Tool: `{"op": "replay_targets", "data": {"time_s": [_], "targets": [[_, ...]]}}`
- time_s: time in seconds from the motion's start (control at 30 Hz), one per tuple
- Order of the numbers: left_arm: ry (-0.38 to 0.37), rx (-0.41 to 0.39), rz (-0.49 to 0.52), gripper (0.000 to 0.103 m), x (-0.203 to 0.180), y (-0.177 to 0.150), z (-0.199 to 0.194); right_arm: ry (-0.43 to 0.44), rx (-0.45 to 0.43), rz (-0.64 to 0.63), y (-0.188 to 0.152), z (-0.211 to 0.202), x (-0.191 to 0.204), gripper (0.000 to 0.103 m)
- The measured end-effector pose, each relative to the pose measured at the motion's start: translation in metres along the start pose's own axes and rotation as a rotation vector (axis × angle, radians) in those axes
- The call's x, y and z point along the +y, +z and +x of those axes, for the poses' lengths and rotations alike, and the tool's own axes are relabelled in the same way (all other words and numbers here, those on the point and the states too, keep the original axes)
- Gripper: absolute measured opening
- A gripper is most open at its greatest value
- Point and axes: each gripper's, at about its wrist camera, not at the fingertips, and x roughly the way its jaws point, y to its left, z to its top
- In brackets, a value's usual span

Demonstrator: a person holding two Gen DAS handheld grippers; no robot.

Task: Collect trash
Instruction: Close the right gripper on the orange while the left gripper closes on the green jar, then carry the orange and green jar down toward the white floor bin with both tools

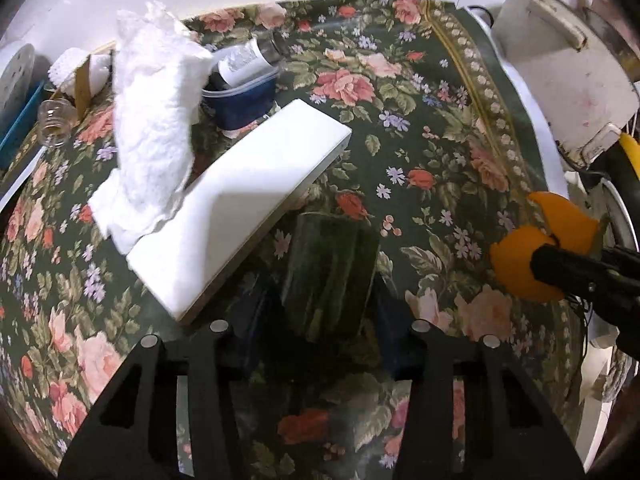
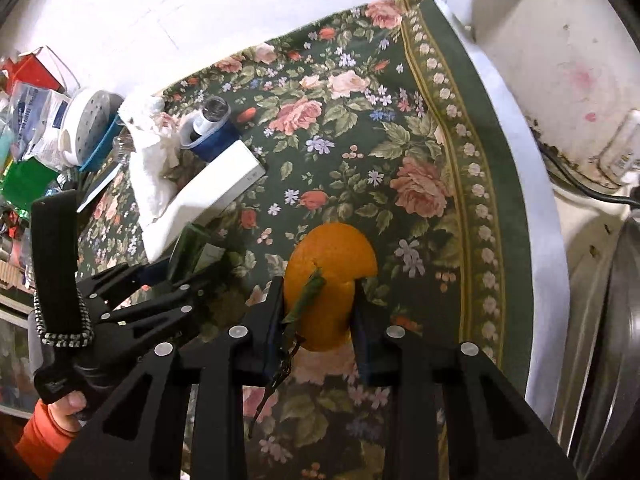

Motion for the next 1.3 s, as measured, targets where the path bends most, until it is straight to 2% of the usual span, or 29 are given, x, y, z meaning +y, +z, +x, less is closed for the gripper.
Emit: {"op": "replay_targets", "data": {"time_s": [0.2,0.4,0.57,0.73,1.0,1.3], "targets": [[-0.041,-0.093,0.029,0.042,0.012,-0.018,-0.056,-0.007,-0.079,0.039,-0.023,-0.03,0.022,0.027],[-0.071,-0.202,0.073,0.041,0.032,-0.048,-0.13,-0.023,-0.183,0.07,-0.057,-0.067,0.061,0.027],[-0.077,-0.246,0.116,0.041,0.043,-0.082,-0.179,-0.043,-0.259,0.078,-0.088,-0.096,0.094,0.027],[-0.092,-0.262,0.144,0.041,0.047,-0.119,-0.212,-0.052,-0.287,0.073,-0.118,-0.117,0.12,0.027],[-0.124,-0.234,0.114,0.041,0.034,-0.174,-0.231,-0.042,-0.254,0.035,-0.165,-0.132,0.136,0.028],[-0.093,-0.171,0.011,0.041,0.004,-0.236,-0.203,0.01,-0.162,-0.037,-0.215,-0.117,0.112,0.028]]}}
